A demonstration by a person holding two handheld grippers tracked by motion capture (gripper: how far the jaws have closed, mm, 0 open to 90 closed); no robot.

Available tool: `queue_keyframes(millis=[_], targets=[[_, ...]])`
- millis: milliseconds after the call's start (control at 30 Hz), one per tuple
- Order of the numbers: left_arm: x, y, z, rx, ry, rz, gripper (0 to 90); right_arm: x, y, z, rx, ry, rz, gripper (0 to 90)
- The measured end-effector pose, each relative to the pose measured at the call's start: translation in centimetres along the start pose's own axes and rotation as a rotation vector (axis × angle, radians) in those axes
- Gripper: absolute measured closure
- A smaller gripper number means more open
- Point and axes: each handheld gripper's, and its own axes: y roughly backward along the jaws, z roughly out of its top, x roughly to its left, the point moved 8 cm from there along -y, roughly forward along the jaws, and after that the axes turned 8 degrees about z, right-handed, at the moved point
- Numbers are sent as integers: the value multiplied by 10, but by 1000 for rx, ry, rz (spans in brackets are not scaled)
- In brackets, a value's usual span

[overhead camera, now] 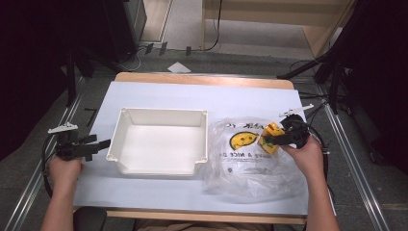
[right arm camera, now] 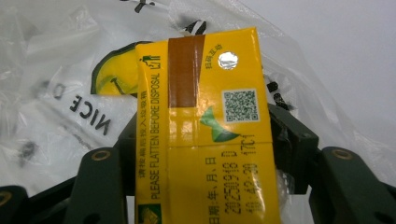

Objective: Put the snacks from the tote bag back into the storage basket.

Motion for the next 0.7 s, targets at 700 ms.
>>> queue_keyframes(millis=[700], targets=[[-1, 0, 0, -1, -1, -5, 168, 2, -1, 4, 98, 20, -61, 504]])
